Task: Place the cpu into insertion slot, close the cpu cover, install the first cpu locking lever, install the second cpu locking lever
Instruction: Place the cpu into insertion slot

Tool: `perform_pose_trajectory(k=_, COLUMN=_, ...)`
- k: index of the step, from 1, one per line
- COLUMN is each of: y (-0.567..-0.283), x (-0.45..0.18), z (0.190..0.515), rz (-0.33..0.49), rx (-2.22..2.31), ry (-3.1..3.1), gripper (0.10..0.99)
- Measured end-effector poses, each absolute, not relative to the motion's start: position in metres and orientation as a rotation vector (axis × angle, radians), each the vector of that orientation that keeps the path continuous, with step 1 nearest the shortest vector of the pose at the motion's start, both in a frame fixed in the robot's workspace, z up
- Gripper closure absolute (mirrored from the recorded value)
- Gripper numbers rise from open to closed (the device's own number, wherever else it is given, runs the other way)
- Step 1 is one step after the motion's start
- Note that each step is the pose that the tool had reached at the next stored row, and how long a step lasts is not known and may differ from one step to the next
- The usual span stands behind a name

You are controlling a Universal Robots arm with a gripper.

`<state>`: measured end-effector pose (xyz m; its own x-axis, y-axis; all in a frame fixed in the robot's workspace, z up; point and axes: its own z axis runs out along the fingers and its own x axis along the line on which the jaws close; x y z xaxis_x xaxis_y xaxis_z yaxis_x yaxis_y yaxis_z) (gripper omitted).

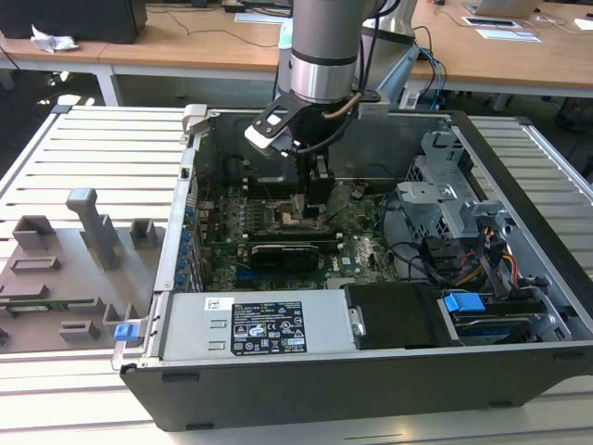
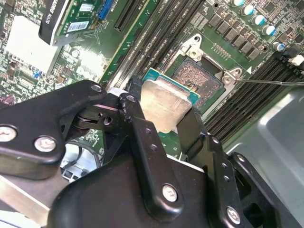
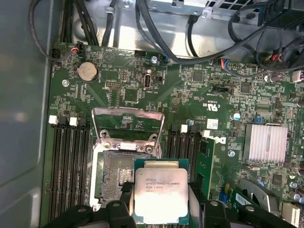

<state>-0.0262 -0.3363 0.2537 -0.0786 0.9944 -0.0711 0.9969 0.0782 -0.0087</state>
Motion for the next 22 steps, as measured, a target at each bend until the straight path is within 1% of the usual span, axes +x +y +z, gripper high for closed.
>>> perform_pose_trajectory(k=13, y=-0.336, x=-0.026, z=0.254, rz=-0.096, rx=2.195, ry=2.177, gripper=0.545)
perform_pose_trajectory(k=14, y=-0.336, x=-0.026, z=0.253, rz=-0.09, rx=2.197, ry=2.18, gripper=0.545)
perform_pose_trajectory(k=18, y=-0.335, x=-0.028, z=0.25, rz=-0.018, rx=2.217, ry=2.228, gripper=0.545)
perform_pose_trajectory(k=22, y=-0.332, x=-0.03, z=0.237, rz=-0.016, rx=2.196, ry=2.251, gripper=0.545)
